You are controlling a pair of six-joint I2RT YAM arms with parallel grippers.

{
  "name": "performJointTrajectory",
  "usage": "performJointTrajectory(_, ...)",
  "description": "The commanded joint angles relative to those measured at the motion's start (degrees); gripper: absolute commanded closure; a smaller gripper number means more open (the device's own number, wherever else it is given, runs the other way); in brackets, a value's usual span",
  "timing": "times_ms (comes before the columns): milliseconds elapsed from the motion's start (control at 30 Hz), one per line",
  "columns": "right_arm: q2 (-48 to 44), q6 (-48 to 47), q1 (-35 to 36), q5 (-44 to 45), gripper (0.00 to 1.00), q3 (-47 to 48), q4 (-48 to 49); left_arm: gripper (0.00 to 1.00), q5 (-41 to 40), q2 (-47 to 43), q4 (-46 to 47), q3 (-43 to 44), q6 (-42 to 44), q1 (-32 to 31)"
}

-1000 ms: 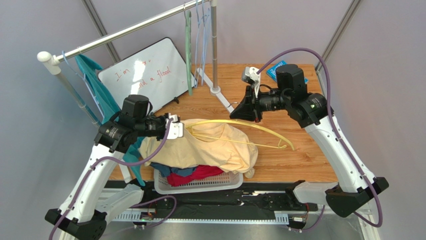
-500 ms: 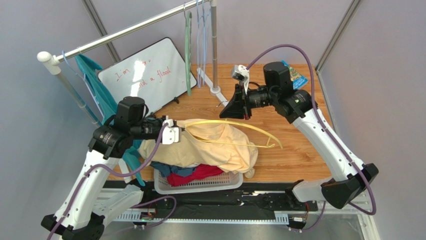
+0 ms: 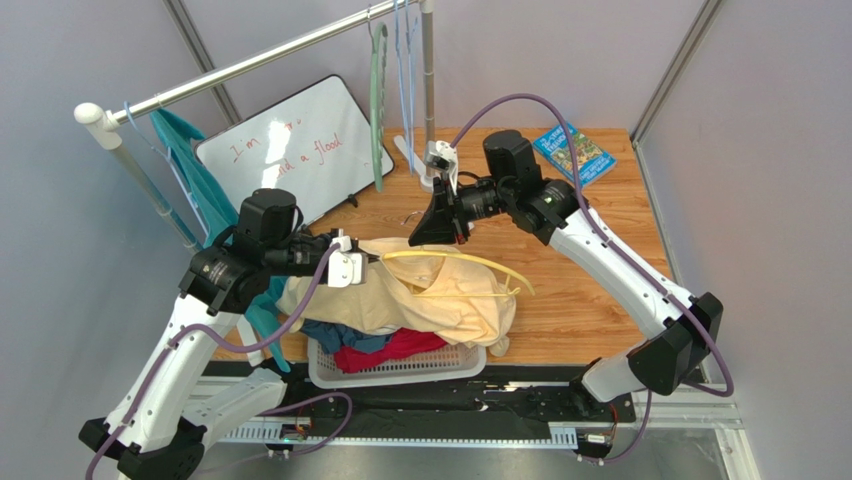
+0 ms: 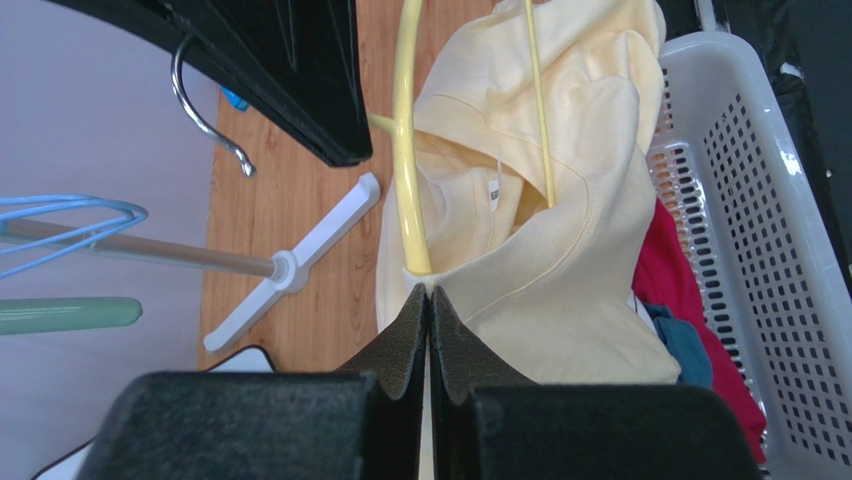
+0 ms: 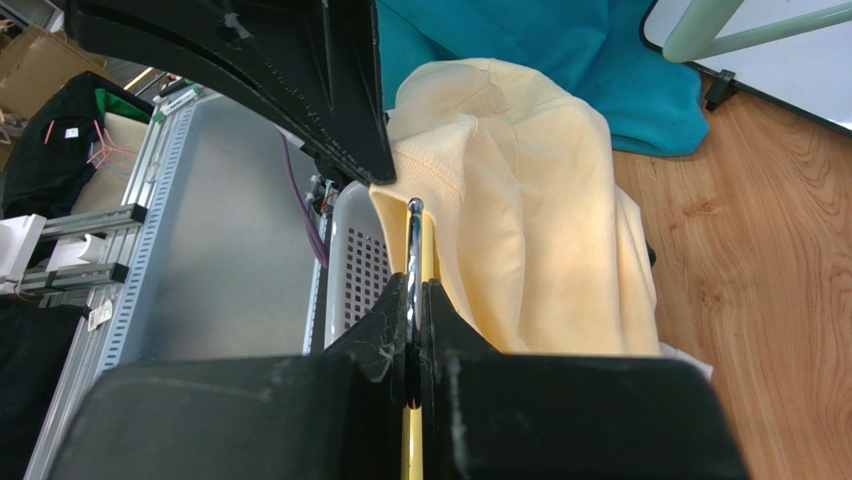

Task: Place the t-shirt on the hanger
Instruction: Place the T-shirt at the clothesline.

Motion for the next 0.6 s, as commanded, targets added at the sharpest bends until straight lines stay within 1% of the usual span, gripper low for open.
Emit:
performJointTrajectory(0, 1.57, 1.27, 1.61, -2.24, 1.0, 3.26, 5.85, 1.0, 2.4, 0.57, 3.83, 2.59, -1.62, -1.04)
performJointTrajectory(133, 2.8, 1.18, 2.58, -3.38, 1.0, 3.52, 7.78, 1.0, 2.75, 1.36, 5.68, 3.55, -3.65, -1.57)
performJointTrajectory(300, 4.12, 1.88, 3.29, -3.83, 1.0, 3.52, 13.39, 1.0, 2.84, 1.98, 6.99, 3.65, -4.61, -2.53)
performJointTrajectory(433, 4.83, 8.63, 3.46, -3.56, 1.0, 3.17, 22.61, 1.0, 2.31, 1.72, 8.05, 2.77, -6.45, -2.8)
performJointTrajectory(500, 4.91, 9.88, 3.46, -3.65, 1.0, 3.17, 24.3, 1.0, 0.65, 1.54, 8.05, 2.33, -7.77, -2.8)
performJointTrajectory(533, 4.91, 10.06, 3.55, -3.65, 1.0, 3.0, 24.65, 0.99, -0.4, 1.02, 8.23, 2.15, -8.65, -2.8)
performJointTrajectory(567, 4.74, 10.15, 3.64, -3.82, 1.0, 2.91, 24.66, 0.93, -3.46, 0.58, 8.58, 2.06, -10.05, -2.8)
